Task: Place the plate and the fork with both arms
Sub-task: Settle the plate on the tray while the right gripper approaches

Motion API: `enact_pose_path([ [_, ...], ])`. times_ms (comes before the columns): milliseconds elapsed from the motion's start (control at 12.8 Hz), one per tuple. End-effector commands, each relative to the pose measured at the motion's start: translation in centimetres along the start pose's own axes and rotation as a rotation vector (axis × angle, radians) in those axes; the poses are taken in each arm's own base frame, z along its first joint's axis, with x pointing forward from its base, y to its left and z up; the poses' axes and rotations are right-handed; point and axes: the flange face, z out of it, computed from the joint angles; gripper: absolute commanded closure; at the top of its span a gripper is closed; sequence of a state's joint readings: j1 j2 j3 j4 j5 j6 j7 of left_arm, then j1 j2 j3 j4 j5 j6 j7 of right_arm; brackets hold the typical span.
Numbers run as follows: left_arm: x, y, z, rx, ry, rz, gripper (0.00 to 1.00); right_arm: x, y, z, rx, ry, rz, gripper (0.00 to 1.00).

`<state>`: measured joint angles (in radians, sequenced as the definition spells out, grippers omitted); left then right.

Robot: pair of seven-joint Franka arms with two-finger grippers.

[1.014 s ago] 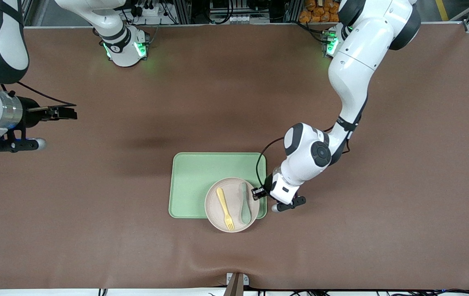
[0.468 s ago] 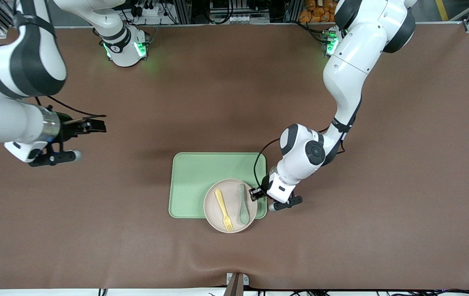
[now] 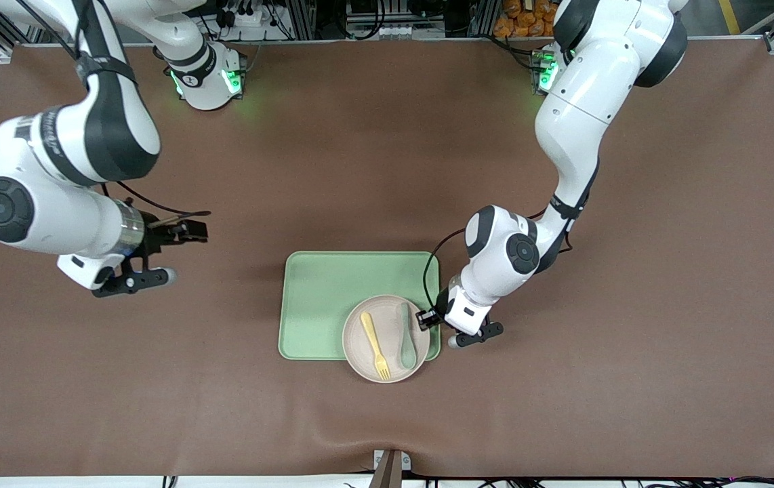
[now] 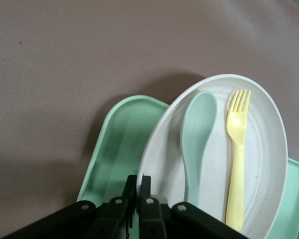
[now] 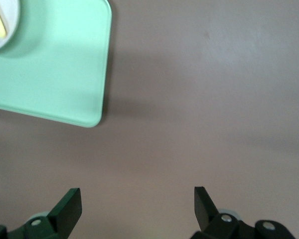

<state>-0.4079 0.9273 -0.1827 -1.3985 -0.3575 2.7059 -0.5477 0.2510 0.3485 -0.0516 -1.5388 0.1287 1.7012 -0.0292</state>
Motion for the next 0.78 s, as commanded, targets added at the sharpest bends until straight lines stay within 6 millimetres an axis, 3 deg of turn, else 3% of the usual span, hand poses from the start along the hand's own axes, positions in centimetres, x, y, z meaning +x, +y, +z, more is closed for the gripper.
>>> enact_pose_path([
  [0,-0.3,0.9,-2.6,-0.009,0.009,-0.004,1.0,1.9,-3.5,1.3,-0.008,0.062,-0.047,0.0],
  [390,-1.0,1.1,-2.9,-0.006,0.003,0.005,1.0,2.3,-4.9,2.8,-0.005,0.043,-0.064,0.0],
  [702,-1.9,0.1,-3.2,0.02,-0.012,0.008,1.0,2.2,-3.4,4.2,-0.004,0.006,-0.044,0.0],
])
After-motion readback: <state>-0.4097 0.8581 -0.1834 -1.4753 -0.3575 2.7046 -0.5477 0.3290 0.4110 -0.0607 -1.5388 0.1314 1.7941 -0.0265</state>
